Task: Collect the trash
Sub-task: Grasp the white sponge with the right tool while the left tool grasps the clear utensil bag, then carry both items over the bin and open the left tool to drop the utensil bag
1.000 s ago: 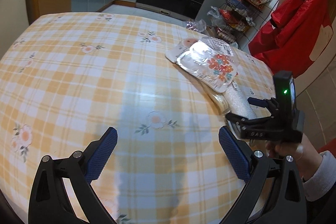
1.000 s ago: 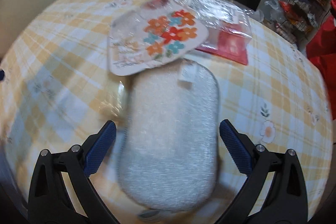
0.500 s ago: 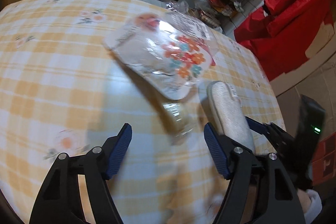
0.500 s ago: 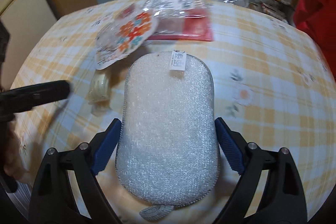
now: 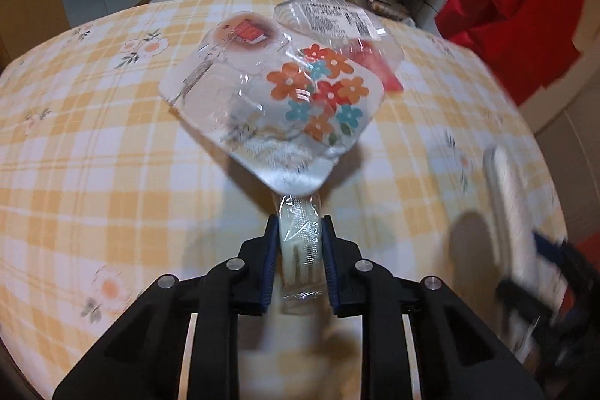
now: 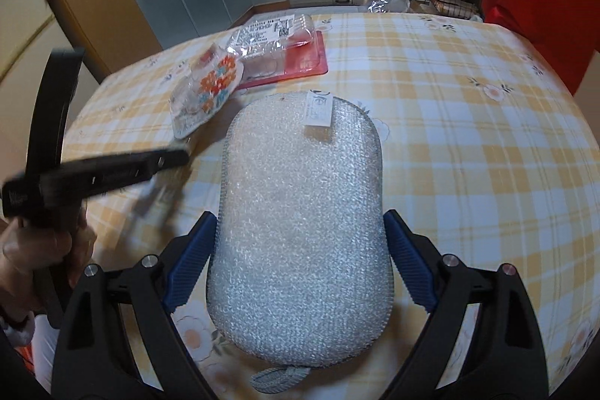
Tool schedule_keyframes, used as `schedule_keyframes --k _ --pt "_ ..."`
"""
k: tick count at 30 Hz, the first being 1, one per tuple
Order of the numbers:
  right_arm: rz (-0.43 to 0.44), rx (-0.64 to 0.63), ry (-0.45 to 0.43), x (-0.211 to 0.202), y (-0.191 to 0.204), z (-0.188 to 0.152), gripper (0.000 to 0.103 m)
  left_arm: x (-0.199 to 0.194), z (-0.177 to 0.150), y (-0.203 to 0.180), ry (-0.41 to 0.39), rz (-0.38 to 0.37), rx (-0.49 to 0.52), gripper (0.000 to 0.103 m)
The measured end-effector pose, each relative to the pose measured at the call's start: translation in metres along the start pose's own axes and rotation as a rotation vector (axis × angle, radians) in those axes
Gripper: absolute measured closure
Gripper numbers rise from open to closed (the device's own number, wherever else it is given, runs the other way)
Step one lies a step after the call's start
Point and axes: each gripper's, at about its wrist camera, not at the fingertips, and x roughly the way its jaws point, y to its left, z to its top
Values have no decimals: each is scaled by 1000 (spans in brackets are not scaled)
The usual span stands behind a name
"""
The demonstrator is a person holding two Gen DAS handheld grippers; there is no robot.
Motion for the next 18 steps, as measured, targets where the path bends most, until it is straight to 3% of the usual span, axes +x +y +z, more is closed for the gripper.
schedule_keyframes --k 6,14,18 --pt "53 36 -25 -18 24 -16 15 -42 -48 31 -11 27 37 82" --pt "95 48 -34 -43 60 -39 15 -123 -111 94 -82 37 -111 82" --pt "111 30 -38 -55 81 -49 15 -162 -134 105 -132 36 -146 82"
